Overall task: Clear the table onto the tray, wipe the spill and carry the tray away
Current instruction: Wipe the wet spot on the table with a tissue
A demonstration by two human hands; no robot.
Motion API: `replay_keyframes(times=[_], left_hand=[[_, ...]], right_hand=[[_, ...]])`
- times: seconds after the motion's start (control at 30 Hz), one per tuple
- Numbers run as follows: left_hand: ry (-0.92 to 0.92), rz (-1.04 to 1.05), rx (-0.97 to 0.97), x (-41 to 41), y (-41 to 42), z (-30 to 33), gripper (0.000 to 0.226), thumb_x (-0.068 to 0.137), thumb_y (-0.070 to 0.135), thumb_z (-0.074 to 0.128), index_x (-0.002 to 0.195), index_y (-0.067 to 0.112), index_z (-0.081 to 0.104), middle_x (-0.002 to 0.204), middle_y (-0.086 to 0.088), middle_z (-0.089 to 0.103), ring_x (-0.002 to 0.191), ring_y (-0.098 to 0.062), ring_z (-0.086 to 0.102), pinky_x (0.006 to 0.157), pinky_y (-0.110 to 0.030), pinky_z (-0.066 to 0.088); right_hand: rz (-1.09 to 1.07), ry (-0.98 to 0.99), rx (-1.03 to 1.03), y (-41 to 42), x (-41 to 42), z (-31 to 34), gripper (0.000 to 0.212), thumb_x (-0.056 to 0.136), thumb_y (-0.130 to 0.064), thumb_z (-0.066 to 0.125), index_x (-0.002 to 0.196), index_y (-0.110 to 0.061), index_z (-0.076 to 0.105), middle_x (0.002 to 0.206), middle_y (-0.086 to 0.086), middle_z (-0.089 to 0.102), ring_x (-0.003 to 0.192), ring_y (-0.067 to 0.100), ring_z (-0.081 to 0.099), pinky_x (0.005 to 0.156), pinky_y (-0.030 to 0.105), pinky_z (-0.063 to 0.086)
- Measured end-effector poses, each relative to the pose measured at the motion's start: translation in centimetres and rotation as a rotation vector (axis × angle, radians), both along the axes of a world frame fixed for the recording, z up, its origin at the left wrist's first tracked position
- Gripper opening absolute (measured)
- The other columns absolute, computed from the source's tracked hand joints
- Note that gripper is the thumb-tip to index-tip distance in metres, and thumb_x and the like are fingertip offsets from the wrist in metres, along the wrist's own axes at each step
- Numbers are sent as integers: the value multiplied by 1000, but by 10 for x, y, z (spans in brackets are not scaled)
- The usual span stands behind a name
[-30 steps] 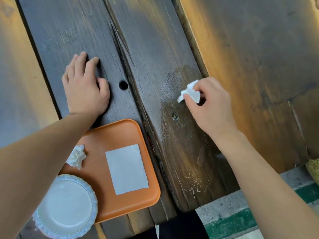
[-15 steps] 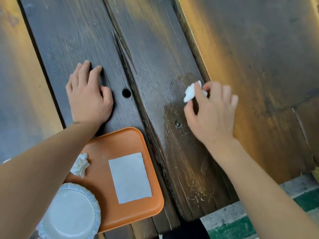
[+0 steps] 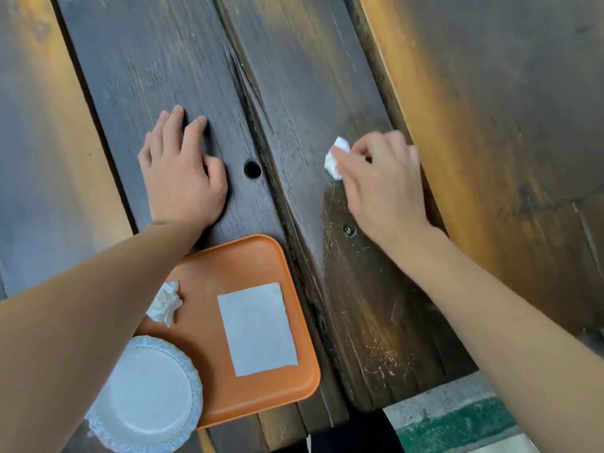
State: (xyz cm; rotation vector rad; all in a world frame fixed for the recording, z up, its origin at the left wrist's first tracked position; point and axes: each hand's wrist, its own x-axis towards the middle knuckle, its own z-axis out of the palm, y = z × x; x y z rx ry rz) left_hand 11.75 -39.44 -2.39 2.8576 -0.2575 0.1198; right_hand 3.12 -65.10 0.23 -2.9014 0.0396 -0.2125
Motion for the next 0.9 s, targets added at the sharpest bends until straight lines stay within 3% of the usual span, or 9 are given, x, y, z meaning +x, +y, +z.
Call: replay_keyframes(times=[0.17,0.27,0.43,0.53,0.63,0.73,0.9], left_hand=[[0,-3,-9,0,1,0,57,91,25,38,144,10,53,161,-16,42,153,-37,32,123,-52,25],[4,-4,-3,-1,1,-1,57,91,25,38,144,11,53,162,-16,41,154,-37,31,123,-52,25],[15,4,2,-1,0,0,57,91,24,39,144,11,52,162,-15,40,154,-36,31,123,-53,25],[18,18,10,-1,-1,1,58,90,25,38,145,12,52,163,-14,40,154,-35,30,123,-51,25],[29,18,16,-1,-2,1,58,90,25,38,145,13,52,163,-13,40,155,-33,30,123,-49,24],[7,22,25,0,-1,0,59,88,25,37,144,13,52,162,-13,40,154,-33,31,122,-47,24],[1,20,28,-1,-1,-2,58,89,23,39,144,12,52,162,-14,40,154,-34,31,122,-49,24]], right_hand=[[430,208,87,19,-158,10,30,85,-10,63,114,-15,66,91,5,66,85,28,62,69,39,40],[507,291,89,-1,-217,15,33,84,-15,58,117,-21,60,92,0,67,89,23,59,72,38,40],[242,123,131,-50,-125,3,23,82,-7,66,100,-15,77,92,13,66,84,36,57,71,41,38],[-1,-24,144,-71,-28,-1,17,92,-15,63,99,-18,79,91,11,62,87,38,53,73,48,42],[-80,-53,127,-70,15,-5,20,94,-21,60,98,-19,79,91,10,61,90,38,52,76,47,44],[-94,-35,160,-58,-21,-2,21,94,-18,58,101,-17,78,89,8,62,87,34,52,72,45,42],[-16,131,240,-28,-184,7,27,81,-3,70,105,-12,79,83,6,65,81,28,55,66,36,32]])
